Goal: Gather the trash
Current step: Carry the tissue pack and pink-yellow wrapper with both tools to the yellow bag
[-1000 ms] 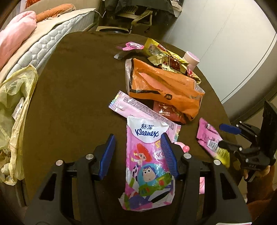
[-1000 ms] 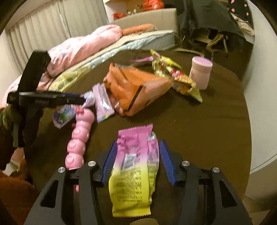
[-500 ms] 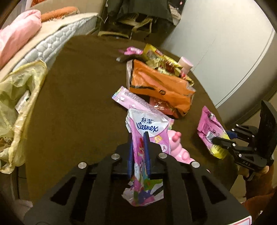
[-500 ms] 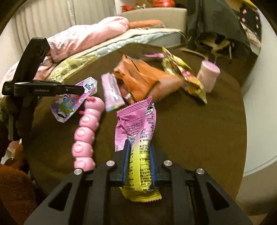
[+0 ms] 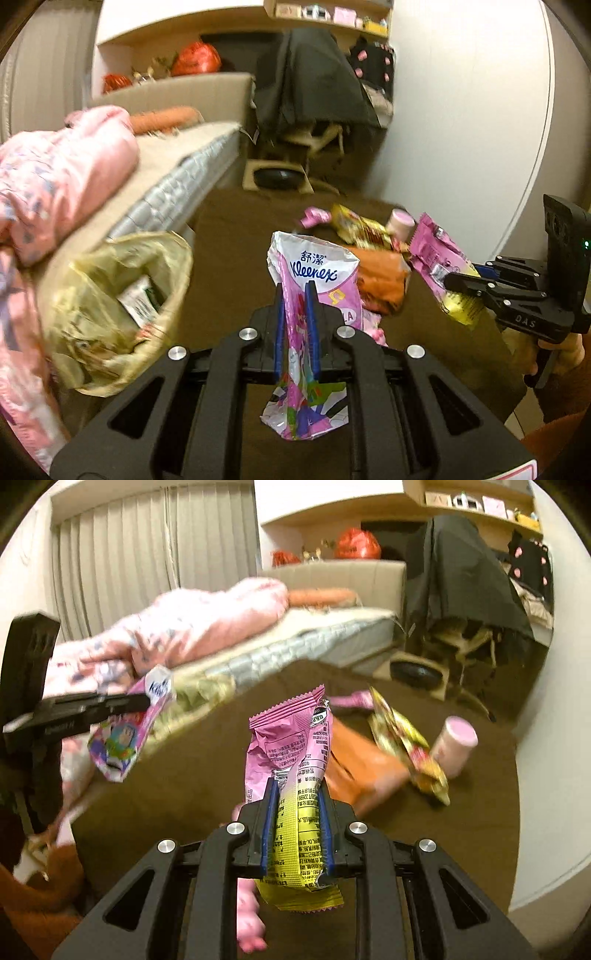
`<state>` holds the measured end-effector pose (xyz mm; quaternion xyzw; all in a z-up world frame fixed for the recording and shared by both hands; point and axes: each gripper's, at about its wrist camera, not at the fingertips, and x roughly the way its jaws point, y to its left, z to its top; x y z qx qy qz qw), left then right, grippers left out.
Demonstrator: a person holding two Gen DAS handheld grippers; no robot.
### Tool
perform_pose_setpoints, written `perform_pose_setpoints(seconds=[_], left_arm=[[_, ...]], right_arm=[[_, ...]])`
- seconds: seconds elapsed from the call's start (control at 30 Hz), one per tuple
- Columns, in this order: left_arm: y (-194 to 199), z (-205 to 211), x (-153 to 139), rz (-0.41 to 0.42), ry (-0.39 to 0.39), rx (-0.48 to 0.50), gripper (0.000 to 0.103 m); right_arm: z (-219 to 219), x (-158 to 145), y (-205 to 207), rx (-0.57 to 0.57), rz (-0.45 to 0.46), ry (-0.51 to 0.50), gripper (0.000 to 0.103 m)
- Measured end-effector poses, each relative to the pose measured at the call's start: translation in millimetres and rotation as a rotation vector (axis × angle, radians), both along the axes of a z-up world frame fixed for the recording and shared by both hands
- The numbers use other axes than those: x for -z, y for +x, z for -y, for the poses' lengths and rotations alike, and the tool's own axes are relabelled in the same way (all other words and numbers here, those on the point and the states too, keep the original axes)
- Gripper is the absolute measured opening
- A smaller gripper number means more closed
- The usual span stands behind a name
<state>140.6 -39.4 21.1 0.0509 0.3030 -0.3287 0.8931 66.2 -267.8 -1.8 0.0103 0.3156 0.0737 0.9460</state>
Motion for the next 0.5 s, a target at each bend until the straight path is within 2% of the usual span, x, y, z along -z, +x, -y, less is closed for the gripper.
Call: perform_pose_setpoints(seconds=[0.17,0.5], left_arm=[[7,-34,-12,0.02,-0.045,-0.066,0.01],[38,-91,-10,0.015,-0.081,-0.205,0.01]], right_arm=[[-40,-18,22,-0.071,0.042,-0.032,0.02],[-94,-33,65,-0.186,0.072,-0.067,0.02]])
